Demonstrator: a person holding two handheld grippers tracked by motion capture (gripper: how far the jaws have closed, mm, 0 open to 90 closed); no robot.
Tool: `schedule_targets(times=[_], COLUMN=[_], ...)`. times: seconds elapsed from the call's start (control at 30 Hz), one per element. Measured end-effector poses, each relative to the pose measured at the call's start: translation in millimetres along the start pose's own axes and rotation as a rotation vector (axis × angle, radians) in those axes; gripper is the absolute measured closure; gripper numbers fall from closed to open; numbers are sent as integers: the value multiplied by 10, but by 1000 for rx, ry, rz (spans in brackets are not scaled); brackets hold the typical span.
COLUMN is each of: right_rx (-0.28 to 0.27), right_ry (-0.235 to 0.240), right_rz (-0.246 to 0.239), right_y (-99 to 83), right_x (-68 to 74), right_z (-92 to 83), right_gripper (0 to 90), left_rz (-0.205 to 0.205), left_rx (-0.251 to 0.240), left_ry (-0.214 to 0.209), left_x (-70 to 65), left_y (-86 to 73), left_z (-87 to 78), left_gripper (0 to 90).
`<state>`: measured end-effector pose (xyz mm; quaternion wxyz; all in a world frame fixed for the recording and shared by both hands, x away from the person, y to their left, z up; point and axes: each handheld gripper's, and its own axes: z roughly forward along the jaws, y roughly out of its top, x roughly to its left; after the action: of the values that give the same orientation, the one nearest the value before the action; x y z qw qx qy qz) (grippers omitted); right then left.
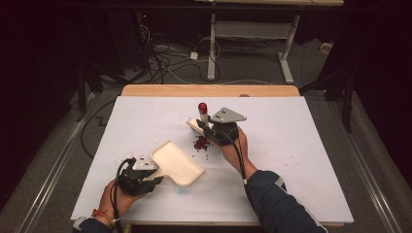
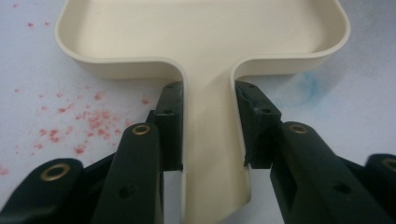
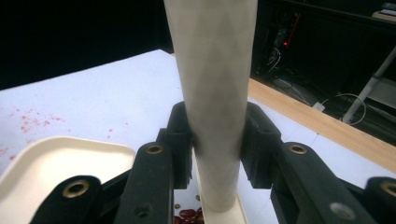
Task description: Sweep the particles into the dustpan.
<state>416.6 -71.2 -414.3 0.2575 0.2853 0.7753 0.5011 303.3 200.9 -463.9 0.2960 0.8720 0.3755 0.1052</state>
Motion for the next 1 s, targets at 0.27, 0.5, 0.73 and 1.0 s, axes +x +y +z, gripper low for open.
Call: schedule_targets(times=[0.27, 0.5, 0.73, 1.0], right_rx=[-13, -10, -29, -31], right_ry=[-13, -3, 12, 30], right_rz=[49, 34, 65, 57], right_y=[-39, -57, -62, -61], right_x=[93, 259, 376, 515], right_z=[-75, -108, -165, -225], right_gripper=[678, 673, 672, 670], left_rz=[-15, -15, -12, -16], left_rx=[12, 21, 44, 54], left_ry=[7, 15, 16, 5], left_x=[-70, -143, -182, -160], left_y=[81, 144, 258, 280], left_z=[119, 189, 313, 369], left_gripper=[636, 636, 636, 635])
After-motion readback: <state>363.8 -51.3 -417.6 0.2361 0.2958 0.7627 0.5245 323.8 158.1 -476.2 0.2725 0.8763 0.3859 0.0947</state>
